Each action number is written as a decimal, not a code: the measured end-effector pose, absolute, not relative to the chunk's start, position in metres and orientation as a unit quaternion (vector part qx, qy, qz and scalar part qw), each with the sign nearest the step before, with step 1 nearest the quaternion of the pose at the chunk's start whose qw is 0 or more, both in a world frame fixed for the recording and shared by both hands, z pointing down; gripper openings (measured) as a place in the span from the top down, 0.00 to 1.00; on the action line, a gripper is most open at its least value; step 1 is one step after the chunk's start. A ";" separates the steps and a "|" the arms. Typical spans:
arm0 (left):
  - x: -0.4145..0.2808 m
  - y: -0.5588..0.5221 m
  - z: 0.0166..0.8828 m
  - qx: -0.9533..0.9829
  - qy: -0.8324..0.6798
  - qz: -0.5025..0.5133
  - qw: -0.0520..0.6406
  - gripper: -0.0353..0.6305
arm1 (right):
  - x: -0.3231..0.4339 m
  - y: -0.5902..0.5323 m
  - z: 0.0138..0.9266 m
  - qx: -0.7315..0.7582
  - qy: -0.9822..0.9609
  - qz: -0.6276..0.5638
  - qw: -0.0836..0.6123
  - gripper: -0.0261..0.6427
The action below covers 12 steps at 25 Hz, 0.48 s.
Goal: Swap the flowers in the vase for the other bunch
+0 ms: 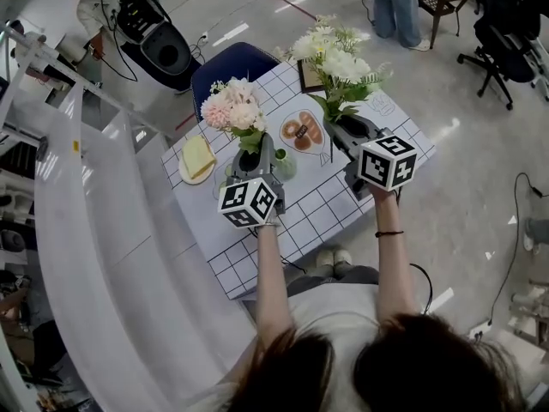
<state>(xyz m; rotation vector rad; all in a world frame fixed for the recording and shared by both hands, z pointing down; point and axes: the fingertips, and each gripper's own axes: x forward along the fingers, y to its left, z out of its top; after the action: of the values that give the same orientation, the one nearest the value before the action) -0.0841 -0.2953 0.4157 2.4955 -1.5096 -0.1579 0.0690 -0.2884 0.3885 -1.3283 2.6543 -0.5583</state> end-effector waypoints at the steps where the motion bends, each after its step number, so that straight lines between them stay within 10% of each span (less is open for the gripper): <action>1: -0.085 -0.296 0.415 0.849 -0.514 -0.055 0.108 0.83 | 0.070 -0.288 0.388 -0.440 0.877 -0.183 0.061 0.89; 12: -0.087 -0.297 0.401 0.851 -0.511 -0.070 0.099 0.83 | 0.074 -0.292 0.384 -0.443 0.876 -0.176 0.067 0.89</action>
<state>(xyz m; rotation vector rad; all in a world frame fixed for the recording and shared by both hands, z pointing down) -0.0875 -0.2971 0.4006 2.5175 -1.5117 -0.2081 0.0735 -0.2917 0.3836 -1.3362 2.6413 -0.5317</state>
